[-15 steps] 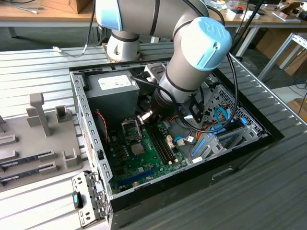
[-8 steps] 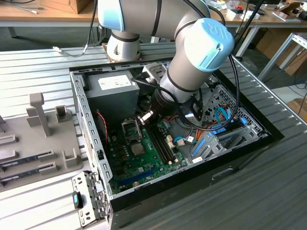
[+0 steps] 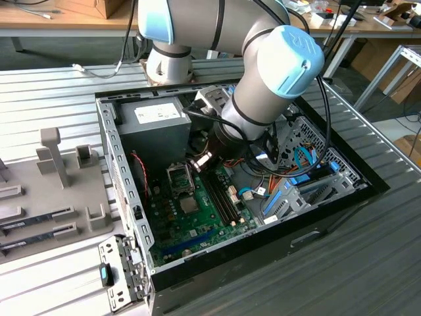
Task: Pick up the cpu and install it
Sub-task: 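Close the cpu cover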
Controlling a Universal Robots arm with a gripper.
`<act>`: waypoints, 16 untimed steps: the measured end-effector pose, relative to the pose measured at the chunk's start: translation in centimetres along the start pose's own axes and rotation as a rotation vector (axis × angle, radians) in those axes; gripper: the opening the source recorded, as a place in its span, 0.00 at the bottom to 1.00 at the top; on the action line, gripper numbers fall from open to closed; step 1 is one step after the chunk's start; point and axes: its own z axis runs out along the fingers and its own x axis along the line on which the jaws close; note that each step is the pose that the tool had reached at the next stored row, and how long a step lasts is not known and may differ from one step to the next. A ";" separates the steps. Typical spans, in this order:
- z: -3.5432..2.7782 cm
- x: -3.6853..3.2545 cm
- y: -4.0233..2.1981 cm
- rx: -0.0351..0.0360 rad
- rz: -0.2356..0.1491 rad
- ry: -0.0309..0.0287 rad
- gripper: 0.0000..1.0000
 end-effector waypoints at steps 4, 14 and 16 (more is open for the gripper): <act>0.07 0.00 -0.02 0.0002 -0.071 0.0162 0.11; 0.28 -0.15 -0.11 0.0048 -0.285 0.0647 0.11; 0.30 -0.17 -0.11 0.0048 -0.285 0.0648 0.11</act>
